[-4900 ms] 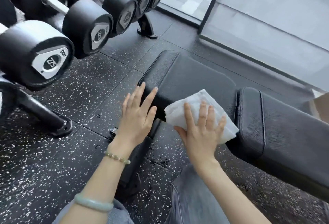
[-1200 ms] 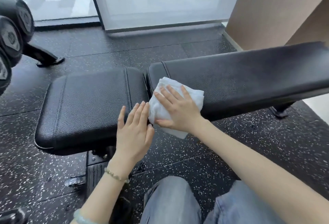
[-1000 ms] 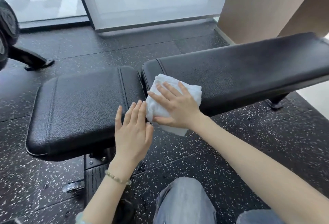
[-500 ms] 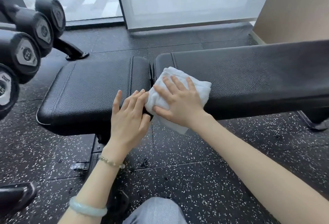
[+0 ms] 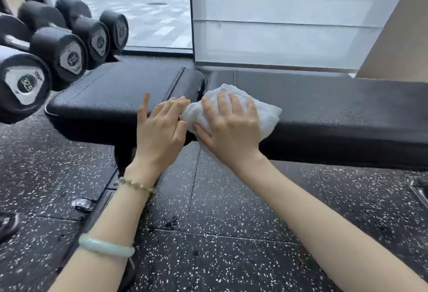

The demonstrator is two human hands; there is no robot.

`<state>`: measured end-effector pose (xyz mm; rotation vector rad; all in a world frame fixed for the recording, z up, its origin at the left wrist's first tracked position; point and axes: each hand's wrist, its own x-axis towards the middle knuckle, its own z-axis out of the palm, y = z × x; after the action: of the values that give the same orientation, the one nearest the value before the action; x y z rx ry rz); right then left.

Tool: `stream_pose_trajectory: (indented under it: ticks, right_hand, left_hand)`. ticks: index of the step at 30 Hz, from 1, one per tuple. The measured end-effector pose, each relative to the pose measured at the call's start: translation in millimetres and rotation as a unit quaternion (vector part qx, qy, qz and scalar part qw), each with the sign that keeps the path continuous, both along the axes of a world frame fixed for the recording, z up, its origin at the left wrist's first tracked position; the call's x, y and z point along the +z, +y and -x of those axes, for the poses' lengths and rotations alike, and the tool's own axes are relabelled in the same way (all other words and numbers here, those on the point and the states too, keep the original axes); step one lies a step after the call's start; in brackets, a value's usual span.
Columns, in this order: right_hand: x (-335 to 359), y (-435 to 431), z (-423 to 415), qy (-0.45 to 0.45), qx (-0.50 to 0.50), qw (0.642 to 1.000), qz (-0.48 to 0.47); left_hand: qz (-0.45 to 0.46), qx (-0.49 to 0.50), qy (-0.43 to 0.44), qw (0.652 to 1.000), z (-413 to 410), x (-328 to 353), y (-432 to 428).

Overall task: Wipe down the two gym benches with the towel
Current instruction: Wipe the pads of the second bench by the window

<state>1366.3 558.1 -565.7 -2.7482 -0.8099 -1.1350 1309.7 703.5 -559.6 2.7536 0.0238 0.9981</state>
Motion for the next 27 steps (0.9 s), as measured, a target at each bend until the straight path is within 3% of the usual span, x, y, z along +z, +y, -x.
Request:
stream_pose_trajectory:
  ticks: [8,15,19,23,27]
  right_hand:
    - [-20.9,-68.0,4.8,-0.153,0.050,0.987,-0.015]
    - [-22.5,-32.2,8.3,-0.108,-0.042,0.993,-0.027]
    - [-17.9,6.5,2.9,-0.115,-0.010,0.993,0.010]
    - [-25.0,-42.9,-0.7,-0.184,0.072,0.980,0.029]
    - [-31.8,-76.7,-0.1,-0.212,0.058,0.974,0.056]
  left_hand:
    - [0.067,-0.049,0.001,0.997,6.0,5.0,3.0]
    - [0.072,-0.058,0.029,0.995,3.2,6.9,2.3]
    - [0.055,-0.069,0.041,0.995,6.0,7.5,7.5]
    - [0.057,-0.073,0.026,0.995,5.7,5.3,8.8]
    - [0.026,-0.066,0.007,0.997,4.6,0.5,6.1]
